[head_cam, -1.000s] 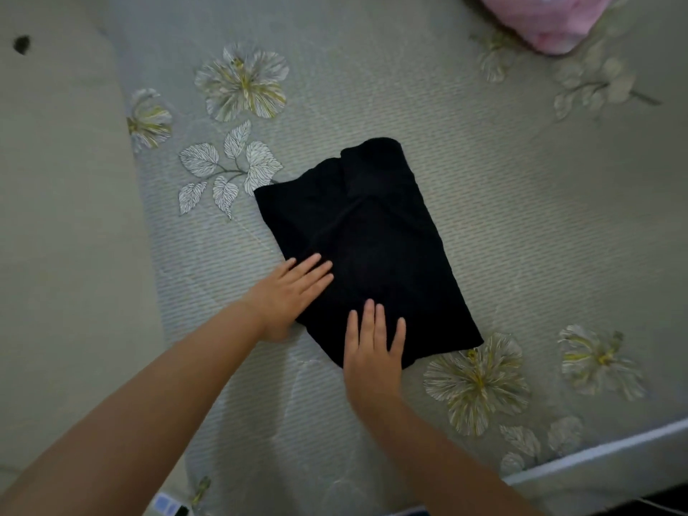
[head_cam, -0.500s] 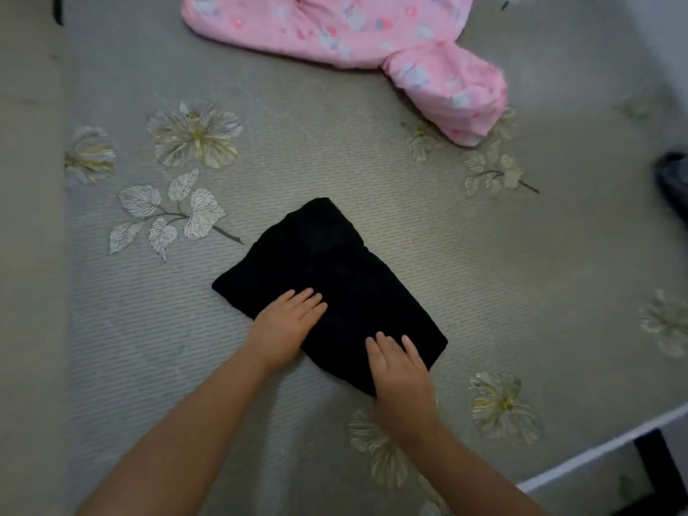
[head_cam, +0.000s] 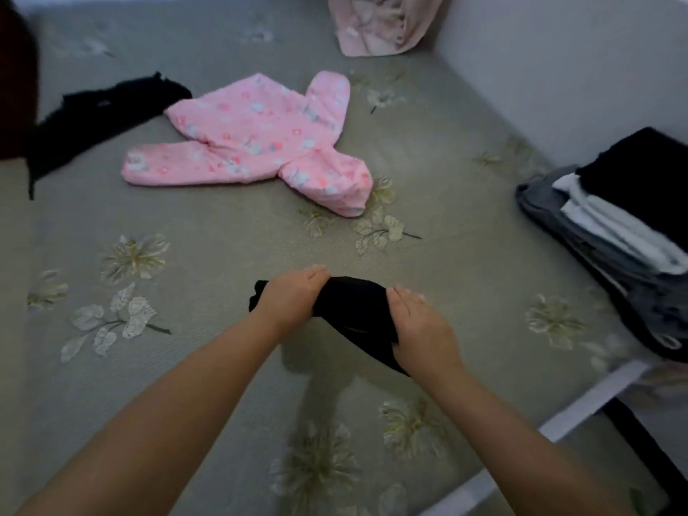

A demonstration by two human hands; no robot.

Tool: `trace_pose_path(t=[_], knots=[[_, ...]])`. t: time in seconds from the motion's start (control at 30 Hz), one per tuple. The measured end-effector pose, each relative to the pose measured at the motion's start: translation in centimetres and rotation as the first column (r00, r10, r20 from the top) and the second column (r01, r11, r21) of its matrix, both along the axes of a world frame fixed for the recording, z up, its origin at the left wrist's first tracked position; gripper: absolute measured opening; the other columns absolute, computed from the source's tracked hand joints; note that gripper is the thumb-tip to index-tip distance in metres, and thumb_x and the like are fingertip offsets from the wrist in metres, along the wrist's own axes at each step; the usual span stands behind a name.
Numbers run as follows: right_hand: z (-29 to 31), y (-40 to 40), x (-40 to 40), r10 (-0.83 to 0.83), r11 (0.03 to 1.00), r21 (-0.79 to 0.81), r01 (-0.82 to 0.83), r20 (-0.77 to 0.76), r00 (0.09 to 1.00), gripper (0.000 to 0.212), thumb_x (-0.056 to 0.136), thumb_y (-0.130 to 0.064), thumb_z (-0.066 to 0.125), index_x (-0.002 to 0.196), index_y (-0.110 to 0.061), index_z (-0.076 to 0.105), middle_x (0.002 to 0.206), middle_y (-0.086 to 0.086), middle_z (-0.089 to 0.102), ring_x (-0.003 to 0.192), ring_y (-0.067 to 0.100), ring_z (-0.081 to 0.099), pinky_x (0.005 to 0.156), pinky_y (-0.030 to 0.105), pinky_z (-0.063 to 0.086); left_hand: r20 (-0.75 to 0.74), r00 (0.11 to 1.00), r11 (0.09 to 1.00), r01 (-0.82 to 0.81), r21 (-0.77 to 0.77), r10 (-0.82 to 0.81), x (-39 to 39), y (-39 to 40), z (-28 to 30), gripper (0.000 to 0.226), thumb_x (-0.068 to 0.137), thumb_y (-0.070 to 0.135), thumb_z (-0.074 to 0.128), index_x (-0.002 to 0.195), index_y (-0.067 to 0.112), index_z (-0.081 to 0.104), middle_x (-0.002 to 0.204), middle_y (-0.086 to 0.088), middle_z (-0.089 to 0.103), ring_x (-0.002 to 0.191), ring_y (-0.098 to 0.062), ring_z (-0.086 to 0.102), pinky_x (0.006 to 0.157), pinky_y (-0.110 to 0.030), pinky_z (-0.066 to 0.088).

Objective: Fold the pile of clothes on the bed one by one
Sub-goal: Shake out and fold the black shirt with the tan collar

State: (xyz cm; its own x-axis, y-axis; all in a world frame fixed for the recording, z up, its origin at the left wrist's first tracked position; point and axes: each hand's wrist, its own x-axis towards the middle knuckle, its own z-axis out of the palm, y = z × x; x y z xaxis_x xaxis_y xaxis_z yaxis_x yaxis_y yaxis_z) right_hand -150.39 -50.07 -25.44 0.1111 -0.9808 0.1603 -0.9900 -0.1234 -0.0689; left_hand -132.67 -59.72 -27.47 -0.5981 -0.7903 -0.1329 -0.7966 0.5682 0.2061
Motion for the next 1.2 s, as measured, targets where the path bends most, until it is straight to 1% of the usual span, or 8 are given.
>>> trace_pose_path(t=[0.13,0.3,0.5,0.73,0.83,1.03,1.1,1.2], knots=[[4.8,1.9,-7.8,-0.058,0.998,0.006,0.058,0.003,0.998,0.069,0.027,0.009,0.081,0.094,0.013,0.066,0.090,0.027,0.068,0.077,0.036,0.069,0.065,0.047,0.055,-0.001,0.999,0.999,0.032,-0.019,-0.032,-8.6,0.7,5.0,0.048,0.088,0.017,0.053,0.133,0.012,0.040,0.141,-0.004,0.042,0.120,-0.021,0.048,0.093,-0.032,0.039],[8.8,6.1,-20.5,-0.153,0.986,0.077,0.149,0.055,0.987,0.058,0.083,0.002,0.048,0.138,0.006,0.029,0.144,0.025,0.030,0.133,0.032,0.034,0.113,0.037,0.020,0.018,0.989,0.981,0.147,-0.127,-0.145,-21.9,3.4,9.5,0.041,0.088,0.013,0.049,0.129,0.009,0.043,0.135,-0.005,0.046,0.115,-0.023,0.051,0.086,-0.035,0.045],[11.5,11.3,-33.9,-0.291,0.954,0.069,0.292,-0.024,0.957,0.060,0.092,-0.006,0.043,0.144,-0.002,0.013,0.152,0.016,0.017,0.141,0.022,0.019,0.115,0.030,0.010,-0.011,0.963,0.938,0.260,-0.230,-0.269,-37.0,6.9,11.6,0.048,0.093,0.013,0.043,0.139,0.010,0.030,0.151,-0.002,0.026,0.134,-0.018,0.033,0.099,-0.031,0.035],[12.5,11.1,-45.9,-0.399,0.916,0.025,0.400,-0.031,0.917,0.061,0.077,0.009,0.059,0.132,0.016,0.032,0.136,0.035,0.036,0.128,0.043,0.039,0.109,0.047,0.027,0.038,0.914,0.861,0.393,-0.324,-0.403,-51.4,4.5,12.1,0.054,0.096,0.008,0.032,0.146,0.006,0.011,0.155,-0.009,0.010,0.142,-0.017,0.011,0.111,-0.024,0.009],[12.0,8.0,-51.6,-0.411,0.904,0.086,0.419,-0.090,0.907,0.063,0.091,-0.005,0.041,0.144,0.003,0.007,0.152,0.020,0.011,0.142,0.025,0.015,0.116,0.032,0.007,0.099,0.888,0.822,0.453,-0.345,-0.449,-57.4,0.9,11.9,0.054,0.097,0.008,0.032,0.145,0.004,0.008,0.155,-0.012,0.008,0.143,-0.019,0.009,0.113,-0.026,0.006],[13.2,-1.7,-62.4,-0.458,0.876,0.100,0.472,-0.137,0.878,0.062,0.093,-0.004,0.035,0.144,0.002,0.000,0.154,0.019,0.003,0.143,0.026,0.006,0.115,0.031,-0.002,0.153,0.893,0.816,0.448,-0.366,-0.422,-68.7,-8.2,14.5,0.052,0.093,0.001,0.035,0.141,-0.007,0.017,0.149,-0.024,0.019,0.139,-0.029,0.023,0.113,-0.031,0.017],[14.2,-5.0,-65.5,-0.482,0.868,0.060,0.493,-0.137,0.865,0.062,0.093,-0.005,0.034,0.144,0.002,-0.001,0.153,0.020,0.002,0.143,0.026,0.004,0.115,0.032,-0.004,0.086,0.855,0.687,0.468,-0.555,-0.512,-72.3,-11.2,16.4,0.045,0.068,-0.010,0.056,0.112,-0.018,0.054,0.115,-0.034,0.057,0.104,-0.039,0.061,0.086,-0.037,0.050],[14.9,-9.4,-69.2,-0.535,0.843,0.006,0.537,-0.082,0.841,0.059,0.094,-0.004,0.032,0.143,0.003,0.000,0.153,0.021,0.004,0.143,0.028,0.004,0.115,0.032,-0.007,0.146,0.828,0.552,0.481,-0.681,-0.541,-76.0,-15.5,18.8,0.034,0.046,-0.003,0.062,0.079,-0.010,0.070,0.080,-0.024,0.070,0.069,-0.034,0.070,0.053,-0.040,0.055]])
